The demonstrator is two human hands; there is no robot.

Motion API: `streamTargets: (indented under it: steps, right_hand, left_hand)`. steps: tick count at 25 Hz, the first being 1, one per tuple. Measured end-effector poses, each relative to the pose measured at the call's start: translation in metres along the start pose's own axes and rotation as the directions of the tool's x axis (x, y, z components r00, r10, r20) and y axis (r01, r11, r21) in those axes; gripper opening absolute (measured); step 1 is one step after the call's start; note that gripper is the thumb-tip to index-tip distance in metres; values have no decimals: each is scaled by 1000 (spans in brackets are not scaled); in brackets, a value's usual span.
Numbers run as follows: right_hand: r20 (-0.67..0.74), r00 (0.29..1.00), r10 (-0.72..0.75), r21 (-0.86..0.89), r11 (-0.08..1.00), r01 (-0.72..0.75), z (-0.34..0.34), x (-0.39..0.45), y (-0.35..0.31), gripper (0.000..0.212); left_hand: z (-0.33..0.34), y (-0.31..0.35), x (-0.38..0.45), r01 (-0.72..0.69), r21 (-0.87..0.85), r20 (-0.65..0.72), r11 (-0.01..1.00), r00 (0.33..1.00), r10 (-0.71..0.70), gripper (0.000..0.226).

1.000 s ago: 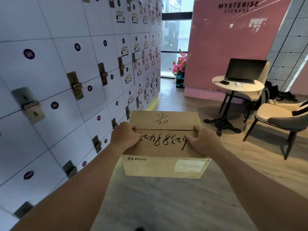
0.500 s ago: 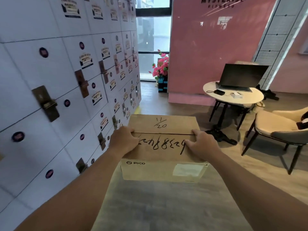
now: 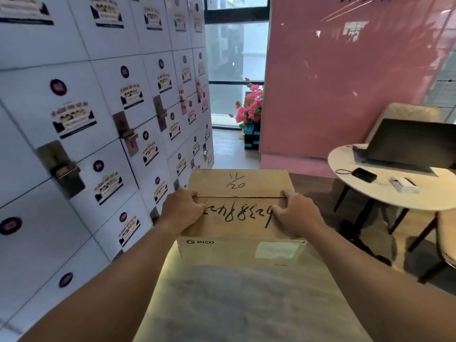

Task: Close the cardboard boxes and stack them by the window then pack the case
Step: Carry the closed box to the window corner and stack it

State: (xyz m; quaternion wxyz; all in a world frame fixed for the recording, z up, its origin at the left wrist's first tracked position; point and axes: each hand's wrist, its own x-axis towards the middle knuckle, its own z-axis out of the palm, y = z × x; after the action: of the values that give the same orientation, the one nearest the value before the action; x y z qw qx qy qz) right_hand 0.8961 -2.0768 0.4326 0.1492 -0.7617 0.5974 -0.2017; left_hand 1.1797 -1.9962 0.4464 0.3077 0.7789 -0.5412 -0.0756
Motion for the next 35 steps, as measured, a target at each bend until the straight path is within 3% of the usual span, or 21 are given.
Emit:
streamTargets:
  steps: [4,11,17,26,32,35]
  right_hand:
    - [19,1000,-11,-7,1000,11,27,132,7,61]
    - [52,997,55,19,998,-56,68,381,11,68]
    - [70,989,134,58,989,-138,89,568,41,62]
    - [100,993,61,98,993,-71,118,893,89,46]
    - [111,993,24,94,995,-35,137,1089,84,53]
    - [114,993,17,93,995,-28,167,1189,77,68]
  left_hand:
    - [44,-3,125,4,3,13,1000,1000,-4,18]
    - [129,-12,368,41,-5,38,999,998,-41,33]
    - [195,14,556,27,44,108,999,994,-32,32]
    - [306,56,839,109,66,127,992,985,-117,28]
    - [346,61,1013,149,60,94,987,983,-155,28]
    - [375,43,1114,156,58,76,986,984,-160,34]
